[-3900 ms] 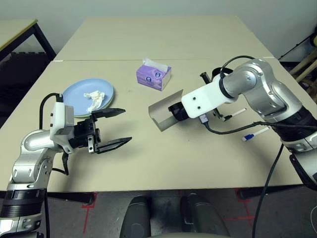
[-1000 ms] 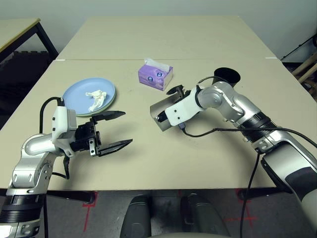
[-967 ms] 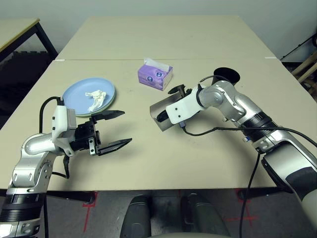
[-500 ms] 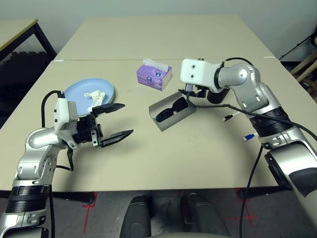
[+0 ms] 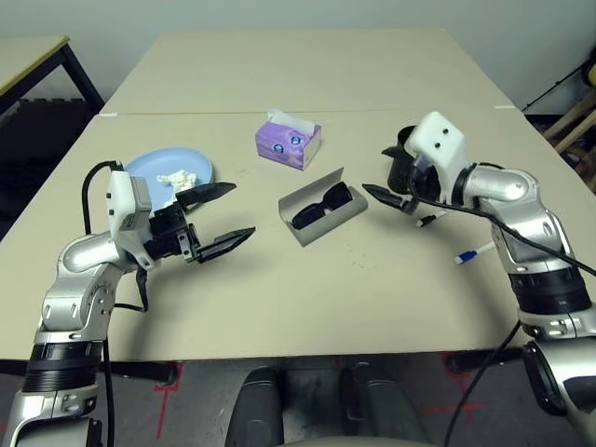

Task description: Organize and tidy the items on the table.

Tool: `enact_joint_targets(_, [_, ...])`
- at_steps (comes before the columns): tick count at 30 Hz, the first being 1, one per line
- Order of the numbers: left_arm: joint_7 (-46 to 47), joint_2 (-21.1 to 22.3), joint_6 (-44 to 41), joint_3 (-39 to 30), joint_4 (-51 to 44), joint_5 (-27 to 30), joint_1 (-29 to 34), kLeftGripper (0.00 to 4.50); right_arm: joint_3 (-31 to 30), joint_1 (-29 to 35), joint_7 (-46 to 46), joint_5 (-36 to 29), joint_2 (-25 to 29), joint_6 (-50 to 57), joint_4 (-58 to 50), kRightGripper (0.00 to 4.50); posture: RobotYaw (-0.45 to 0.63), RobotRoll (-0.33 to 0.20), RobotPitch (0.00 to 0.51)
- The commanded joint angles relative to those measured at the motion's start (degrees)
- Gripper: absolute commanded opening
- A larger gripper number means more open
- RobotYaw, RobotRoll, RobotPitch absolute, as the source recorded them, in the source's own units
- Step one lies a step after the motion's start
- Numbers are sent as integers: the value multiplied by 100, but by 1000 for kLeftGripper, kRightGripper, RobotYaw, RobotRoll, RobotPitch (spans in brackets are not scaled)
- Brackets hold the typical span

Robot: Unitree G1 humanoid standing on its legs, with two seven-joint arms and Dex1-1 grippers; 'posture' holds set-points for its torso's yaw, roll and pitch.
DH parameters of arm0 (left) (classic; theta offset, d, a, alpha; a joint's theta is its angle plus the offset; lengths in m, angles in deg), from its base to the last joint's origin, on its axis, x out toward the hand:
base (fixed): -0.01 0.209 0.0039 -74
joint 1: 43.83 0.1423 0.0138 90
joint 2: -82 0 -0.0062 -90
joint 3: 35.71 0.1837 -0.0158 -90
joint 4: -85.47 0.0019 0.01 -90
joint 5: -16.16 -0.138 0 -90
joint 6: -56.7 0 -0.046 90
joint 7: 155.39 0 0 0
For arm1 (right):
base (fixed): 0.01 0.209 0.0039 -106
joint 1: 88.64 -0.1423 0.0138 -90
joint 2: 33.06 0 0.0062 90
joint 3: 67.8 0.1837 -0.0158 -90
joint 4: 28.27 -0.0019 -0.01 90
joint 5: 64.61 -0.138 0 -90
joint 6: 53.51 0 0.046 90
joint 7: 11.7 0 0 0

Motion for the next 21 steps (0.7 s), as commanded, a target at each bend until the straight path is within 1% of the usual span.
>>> enact_joint_targets(1, [173, -16, -225, -3, -163, 59, -71, 4500, 191, 374, -99, -341, 43, -213, -229, 4467, 47, 0, 77])
enact_joint_targets(6, [615, -54, -543, -45, -262, 40, -181, 4500, 276, 814, -164, -703, 22, -597, -357, 4467, 48, 0, 70])
enact_joint_targets(11, [1317, -88, -1174, -45, -466, 25, -297, 4500, 534, 1227, -301, -1160, -156, -1082, -386, 4467, 49, 0, 60])
enact_joint_targets(15, [1664, -25, -1658, 29, -618, -11, -370, 4500, 517, 1531, -287, -1207, -124, -1490, -284, 4467, 48, 0, 53])
enact_joint_targets(20, [1639, 205, -2133, 363, -638, -209, -587, 4500, 510, 1715, -238, -1273, -45, -1737, -104, 4467, 48, 0, 48])
enact_joint_targets(21, [1712, 198, -2244, 397, -615, -235, -648, 4500, 507, 1756, -205, -1293, -19, -1779, -70, 4467, 48, 0, 46])
